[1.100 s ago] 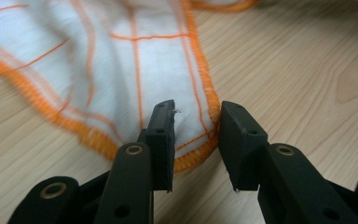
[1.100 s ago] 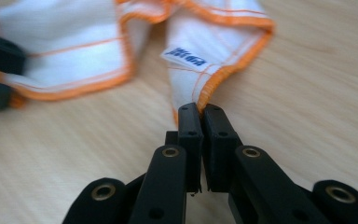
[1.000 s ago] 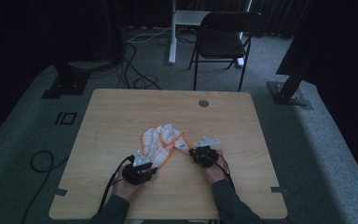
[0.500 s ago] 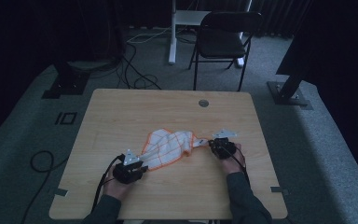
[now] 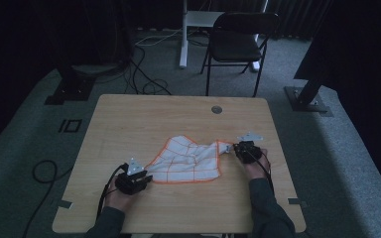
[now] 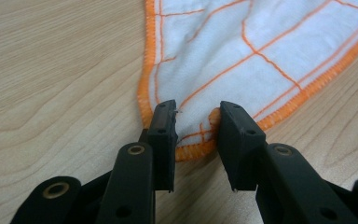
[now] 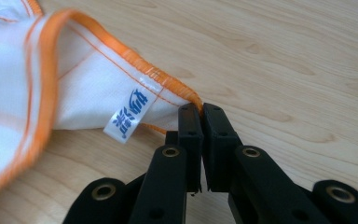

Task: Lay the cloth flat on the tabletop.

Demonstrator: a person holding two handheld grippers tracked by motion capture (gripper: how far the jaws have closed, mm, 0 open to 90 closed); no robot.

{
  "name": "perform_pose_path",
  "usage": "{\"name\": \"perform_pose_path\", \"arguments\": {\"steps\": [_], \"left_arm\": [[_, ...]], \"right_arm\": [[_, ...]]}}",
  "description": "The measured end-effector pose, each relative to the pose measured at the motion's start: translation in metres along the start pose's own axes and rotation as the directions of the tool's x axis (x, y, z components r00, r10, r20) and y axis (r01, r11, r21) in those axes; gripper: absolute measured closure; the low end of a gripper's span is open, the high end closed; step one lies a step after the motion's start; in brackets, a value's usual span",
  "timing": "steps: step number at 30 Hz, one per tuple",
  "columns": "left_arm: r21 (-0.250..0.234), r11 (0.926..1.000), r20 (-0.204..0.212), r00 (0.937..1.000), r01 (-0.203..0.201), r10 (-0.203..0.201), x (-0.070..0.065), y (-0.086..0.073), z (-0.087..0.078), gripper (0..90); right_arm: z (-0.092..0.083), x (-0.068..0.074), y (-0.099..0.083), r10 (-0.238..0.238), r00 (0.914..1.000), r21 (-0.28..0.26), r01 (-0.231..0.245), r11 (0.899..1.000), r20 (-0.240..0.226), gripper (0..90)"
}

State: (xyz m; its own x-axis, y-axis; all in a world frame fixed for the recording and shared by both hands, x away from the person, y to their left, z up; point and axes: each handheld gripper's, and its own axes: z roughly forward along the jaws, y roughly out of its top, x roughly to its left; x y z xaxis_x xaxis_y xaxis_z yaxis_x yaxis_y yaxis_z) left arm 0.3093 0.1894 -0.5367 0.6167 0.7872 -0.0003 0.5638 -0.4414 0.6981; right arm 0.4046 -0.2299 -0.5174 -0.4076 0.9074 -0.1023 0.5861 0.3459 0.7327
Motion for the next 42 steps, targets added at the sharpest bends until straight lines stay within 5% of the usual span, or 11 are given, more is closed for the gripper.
{"name": "perform_pose_path", "arguments": {"steps": [9, 16, 26, 33, 42], "left_arm": [[-0.002, 0.9999, -0.004, 0.9999, 0.012, -0.012, -0.001, 0.000, 0.000, 67.9], [-0.003, 0.9999, 0.002, 0.9999, 0.015, -0.015, -0.002, 0.000, 0.000, 63.5], [0.003, 1.0000, -0.004, 1.0000, 0.008, -0.008, -0.005, 0.001, -0.001, 62.8], [-0.001, 1.0000, -0.003, 0.9999, 0.010, -0.010, -0.006, 0.002, -0.001, 62.4], [-0.001, 0.9999, -0.002, 0.9999, 0.012, -0.012, -0.007, 0.002, 0.000, 62.4]], "right_arm": [[0.001, -0.005, 0.001, 0.009, 0.9999, 0.008, -0.009, 1.000, 0.004, 86.2], [-0.010, 0.000, -0.001, 0.003, 1.0000, -0.016, -0.003, 1.000, -0.003, 70.4], [-0.032, 0.024, -0.011, -0.060, 0.9969, -0.047, 0.057, 0.997, -0.051, 69.4], [-0.049, 0.045, -0.032, -0.087, 0.9910, -0.061, 0.081, 0.995, -0.102, 68.3], [-0.060, 0.064, -0.062, -0.121, 0.9702, -0.016, 0.120, 0.993, -0.210, 64.3]]}}
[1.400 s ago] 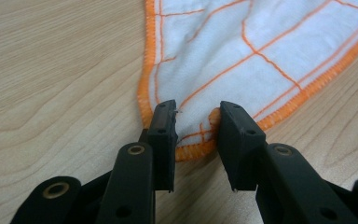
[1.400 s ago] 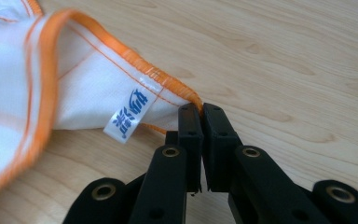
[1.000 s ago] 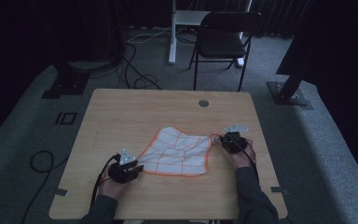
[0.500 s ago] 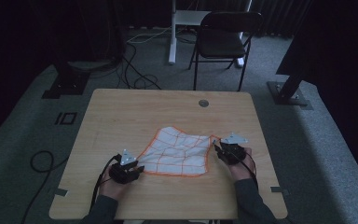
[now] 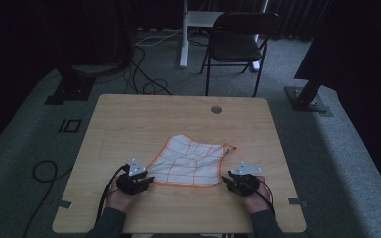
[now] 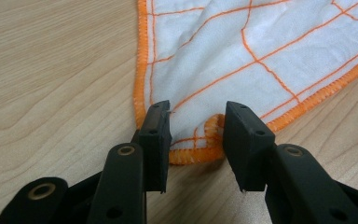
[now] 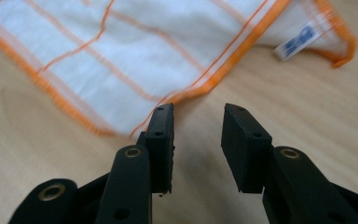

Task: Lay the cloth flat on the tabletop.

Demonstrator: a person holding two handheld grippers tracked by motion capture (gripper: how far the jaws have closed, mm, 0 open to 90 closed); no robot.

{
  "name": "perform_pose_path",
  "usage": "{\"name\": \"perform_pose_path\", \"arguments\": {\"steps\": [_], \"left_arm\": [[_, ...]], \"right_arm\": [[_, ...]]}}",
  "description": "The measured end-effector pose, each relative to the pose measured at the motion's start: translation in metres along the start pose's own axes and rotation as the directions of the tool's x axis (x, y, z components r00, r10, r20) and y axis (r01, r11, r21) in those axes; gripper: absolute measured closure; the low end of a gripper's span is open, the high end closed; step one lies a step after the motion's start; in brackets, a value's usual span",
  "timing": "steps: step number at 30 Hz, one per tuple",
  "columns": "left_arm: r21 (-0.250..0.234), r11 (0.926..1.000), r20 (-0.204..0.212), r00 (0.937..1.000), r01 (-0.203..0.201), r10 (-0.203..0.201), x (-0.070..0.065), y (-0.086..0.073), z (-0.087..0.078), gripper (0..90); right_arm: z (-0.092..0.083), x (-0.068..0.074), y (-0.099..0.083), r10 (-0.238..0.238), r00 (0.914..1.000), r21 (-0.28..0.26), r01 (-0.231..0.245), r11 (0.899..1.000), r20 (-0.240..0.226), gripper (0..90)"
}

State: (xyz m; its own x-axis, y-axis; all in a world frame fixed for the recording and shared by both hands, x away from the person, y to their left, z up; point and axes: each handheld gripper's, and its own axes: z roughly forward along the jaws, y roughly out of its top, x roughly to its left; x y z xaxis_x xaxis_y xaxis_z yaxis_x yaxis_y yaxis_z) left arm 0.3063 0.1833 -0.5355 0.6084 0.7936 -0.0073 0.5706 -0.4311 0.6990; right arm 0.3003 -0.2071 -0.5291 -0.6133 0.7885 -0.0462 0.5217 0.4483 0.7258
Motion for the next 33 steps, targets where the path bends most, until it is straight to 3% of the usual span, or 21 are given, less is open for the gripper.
{"name": "perform_pose_path", "arguments": {"steps": [11, 17, 24, 27, 30, 33], "left_arm": [[-0.001, 1.0000, 0.002, 1.0000, 0.000, 0.000, 0.000, 0.000, 0.001, 62.1], [-0.002, 1.0000, 0.003, 1.0000, 0.002, -0.002, 0.000, 0.000, 0.001, 61.9], [-0.003, 1.0000, 0.004, 1.0000, 0.001, -0.001, 0.000, 0.000, 0.001, 61.6], [-0.003, 1.0000, 0.012, 0.9999, 0.001, -0.001, -0.001, 0.000, 0.001, 61.4], [-0.006, 1.0000, 0.019, 0.9998, 0.000, 0.001, -0.003, 0.000, 0.002, 61.2], [-0.004, 1.0000, 0.021, 0.9998, -0.006, 0.006, -0.004, 0.001, 0.003, 60.9]], "right_arm": [[0.009, 0.014, -0.001, -0.066, 0.9956, 0.052, 0.069, 0.996, -0.066, 66.8], [0.011, 0.018, 0.008, -0.090, 0.9913, 0.032, 0.094, 0.995, -0.096, 83.3], [-0.002, 0.018, 0.016, -0.090, 0.9933, -0.025, 0.089, 0.996, -0.072, 86.3], [-0.009, 0.014, 0.018, -0.056, 0.9969, -0.042, 0.054, 0.998, -0.054, 86.2], [-0.008, 0.011, 0.017, -0.036, 0.9983, -0.036, 0.035, 0.999, -0.046, 86.2], [0.005, 0.005, 0.016, -0.010, 0.9992, 0.004, 0.010, 1.000, -0.039, 86.0]]}}
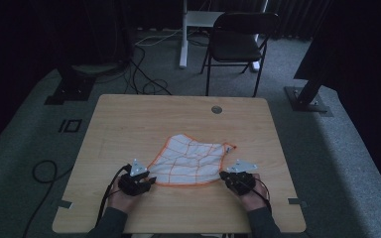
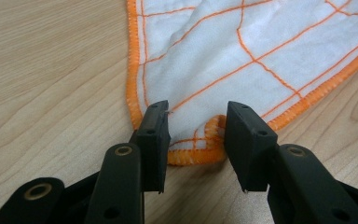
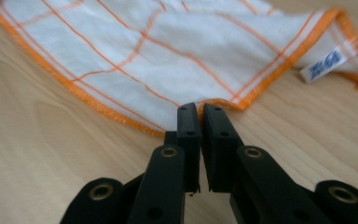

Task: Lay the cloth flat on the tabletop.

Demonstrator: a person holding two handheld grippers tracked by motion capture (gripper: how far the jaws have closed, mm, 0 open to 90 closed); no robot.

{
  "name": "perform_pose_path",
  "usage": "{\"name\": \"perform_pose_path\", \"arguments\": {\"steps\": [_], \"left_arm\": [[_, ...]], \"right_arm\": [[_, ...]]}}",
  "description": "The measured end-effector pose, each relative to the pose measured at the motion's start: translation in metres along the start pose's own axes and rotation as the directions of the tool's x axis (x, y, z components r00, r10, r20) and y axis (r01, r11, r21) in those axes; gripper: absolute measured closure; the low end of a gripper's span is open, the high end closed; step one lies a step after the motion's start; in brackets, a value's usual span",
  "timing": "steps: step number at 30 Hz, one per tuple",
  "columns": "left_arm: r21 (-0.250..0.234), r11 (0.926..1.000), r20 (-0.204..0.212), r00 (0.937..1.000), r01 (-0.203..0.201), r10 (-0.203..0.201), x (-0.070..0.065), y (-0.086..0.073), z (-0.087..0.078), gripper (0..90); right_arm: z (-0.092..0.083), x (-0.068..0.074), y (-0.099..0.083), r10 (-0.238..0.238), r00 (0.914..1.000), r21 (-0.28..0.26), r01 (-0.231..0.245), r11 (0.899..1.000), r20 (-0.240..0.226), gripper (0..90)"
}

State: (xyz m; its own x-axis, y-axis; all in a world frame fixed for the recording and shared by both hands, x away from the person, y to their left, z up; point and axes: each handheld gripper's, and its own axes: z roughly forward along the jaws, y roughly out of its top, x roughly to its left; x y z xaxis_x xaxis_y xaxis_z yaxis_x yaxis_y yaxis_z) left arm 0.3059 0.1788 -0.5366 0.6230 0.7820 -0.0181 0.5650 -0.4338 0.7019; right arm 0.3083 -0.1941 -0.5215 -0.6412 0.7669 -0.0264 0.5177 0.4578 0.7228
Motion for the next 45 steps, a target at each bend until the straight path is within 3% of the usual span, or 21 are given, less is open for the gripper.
{"name": "perform_pose_path", "arguments": {"steps": [3, 7, 13, 18, 28, 34, 40, 45], "left_arm": [[0.000, 1.0000, 0.001, 1.0000, 0.001, -0.001, 0.000, 0.000, 0.000, 60.9], [0.000, 1.0000, 0.001, 1.0000, 0.001, -0.001, 0.000, 0.000, 0.000, 60.8], [-0.001, 1.0000, 0.001, 1.0000, 0.001, -0.001, 0.000, 0.000, 0.000, 60.8], [-0.002, 1.0000, 0.002, 1.0000, 0.002, -0.002, 0.001, 0.000, 0.000, 60.8], [-0.005, 1.0000, 0.003, 1.0000, 0.004, -0.004, 0.001, -0.001, 0.000, 60.7], [-0.005, 1.0000, 0.001, 1.0000, 0.001, -0.001, 0.001, -0.001, 0.000, 60.7], [-0.005, 1.0000, 0.001, 1.0000, 0.002, -0.002, 0.000, -0.001, 0.000, 60.6], [-0.003, 1.0000, 0.002, 1.0000, 0.002, -0.002, 0.000, -0.001, 0.000, 60.1]], "right_arm": [[0.013, -0.004, 0.000, 0.016, 0.9998, 0.022, -0.017, 1.000, 0.014, 83.7], [0.019, -0.004, 0.004, 0.032, 0.9991, 0.013, -0.032, 0.999, 0.030, 81.8], [0.015, -0.003, 0.014, 0.034, 0.9994, -0.050, -0.034, 0.998, -0.009, 86.6], [0.018, -0.002, 0.019, 0.027, 0.9995, -0.059, -0.028, 0.998, -0.015, 87.5], [0.046, -0.002, 0.023, 0.017, 0.9995, -0.006, -0.017, 1.000, -0.027, 87.0], [0.037, 0.001, 0.019, -0.014, 0.9996, 0.026, 0.014, 1.000, 0.023, 84.3], [0.023, -0.005, 0.001, 0.036, 0.9987, 0.044, -0.038, 0.998, 0.035, 82.8], [0.016, -0.006, -0.006, 0.035, 0.9988, 0.048, -0.037, 0.998, 0.033, 81.6]]}}
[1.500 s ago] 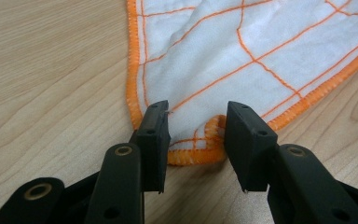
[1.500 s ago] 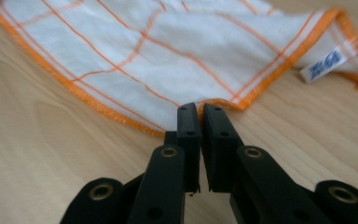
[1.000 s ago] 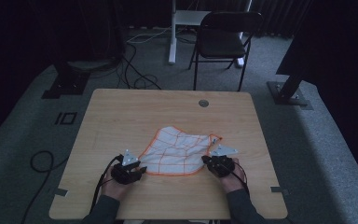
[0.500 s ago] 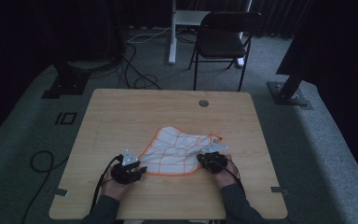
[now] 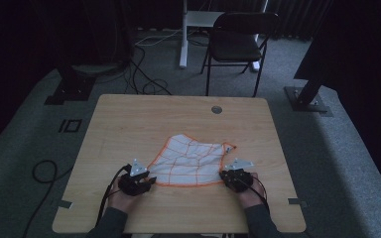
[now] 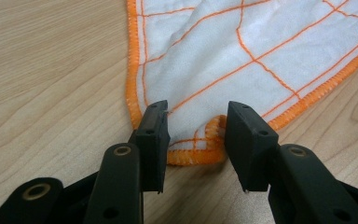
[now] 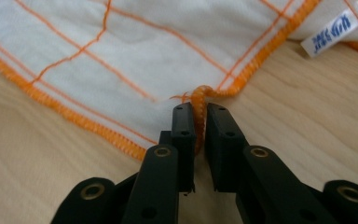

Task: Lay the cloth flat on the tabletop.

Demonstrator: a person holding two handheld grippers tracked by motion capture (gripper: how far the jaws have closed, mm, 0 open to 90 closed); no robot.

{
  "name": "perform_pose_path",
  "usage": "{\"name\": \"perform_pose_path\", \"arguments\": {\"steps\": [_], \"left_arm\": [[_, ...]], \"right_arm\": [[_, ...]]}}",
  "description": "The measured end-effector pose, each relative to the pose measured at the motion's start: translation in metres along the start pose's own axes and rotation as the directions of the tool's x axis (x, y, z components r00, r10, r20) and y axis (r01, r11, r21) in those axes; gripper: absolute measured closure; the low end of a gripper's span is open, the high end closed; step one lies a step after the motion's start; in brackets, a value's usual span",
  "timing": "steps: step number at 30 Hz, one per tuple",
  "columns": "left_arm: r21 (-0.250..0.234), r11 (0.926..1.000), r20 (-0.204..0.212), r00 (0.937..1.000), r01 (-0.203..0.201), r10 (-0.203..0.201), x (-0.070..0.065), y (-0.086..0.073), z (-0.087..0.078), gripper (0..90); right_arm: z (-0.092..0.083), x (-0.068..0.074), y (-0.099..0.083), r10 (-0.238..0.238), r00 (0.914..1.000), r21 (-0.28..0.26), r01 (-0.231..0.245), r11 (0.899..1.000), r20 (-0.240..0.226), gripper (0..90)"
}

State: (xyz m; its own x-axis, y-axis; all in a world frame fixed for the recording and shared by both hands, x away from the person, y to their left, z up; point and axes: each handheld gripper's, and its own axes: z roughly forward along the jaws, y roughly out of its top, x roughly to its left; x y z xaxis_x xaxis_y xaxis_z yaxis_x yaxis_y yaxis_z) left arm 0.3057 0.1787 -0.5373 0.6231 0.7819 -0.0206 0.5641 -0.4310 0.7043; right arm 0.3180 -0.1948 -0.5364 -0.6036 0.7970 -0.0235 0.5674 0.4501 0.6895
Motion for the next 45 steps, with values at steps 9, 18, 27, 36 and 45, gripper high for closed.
{"name": "perform_pose_path", "arguments": {"steps": [9, 18, 27, 36, 45], "left_arm": [[-0.002, 1.0000, 0.016, 0.9998, -0.008, 0.008, -0.006, -0.002, -0.001, 58.9], [-0.006, 0.9994, 0.057, 0.9978, -0.034, 0.034, -0.019, -0.005, -0.003, 57.5], [-0.090, 0.9950, 0.065, 0.9972, 0.043, -0.037, -0.004, 0.010, -0.018, 60.0], [-0.083, 0.9959, 0.005, 0.9994, 0.035, -0.035, 0.011, 0.036, 0.003, 65.1], [-0.051, 0.9987, -0.007, 1.0000, -0.005, 0.005, 0.016, 0.068, 0.046, 75.8]], "right_arm": [[-0.009, 0.001, -0.010, 0.010, 0.9999, 0.007, -0.009, 1.000, -0.004, 80.3], [-0.023, 0.001, -0.022, 0.022, 0.9997, 0.024, -0.023, 0.999, 0.005, 79.1], [-0.032, -0.004, -0.014, 0.037, 0.9993, -0.058, -0.036, 0.998, 0.011, 69.3], [-0.009, 0.000, 0.007, 0.020, 0.9998, -0.075, -0.019, 0.997, 0.004, 67.6], [0.008, -0.004, 0.007, 0.035, 0.9993, -0.042, -0.034, 0.999, 0.016, 69.9]]}}
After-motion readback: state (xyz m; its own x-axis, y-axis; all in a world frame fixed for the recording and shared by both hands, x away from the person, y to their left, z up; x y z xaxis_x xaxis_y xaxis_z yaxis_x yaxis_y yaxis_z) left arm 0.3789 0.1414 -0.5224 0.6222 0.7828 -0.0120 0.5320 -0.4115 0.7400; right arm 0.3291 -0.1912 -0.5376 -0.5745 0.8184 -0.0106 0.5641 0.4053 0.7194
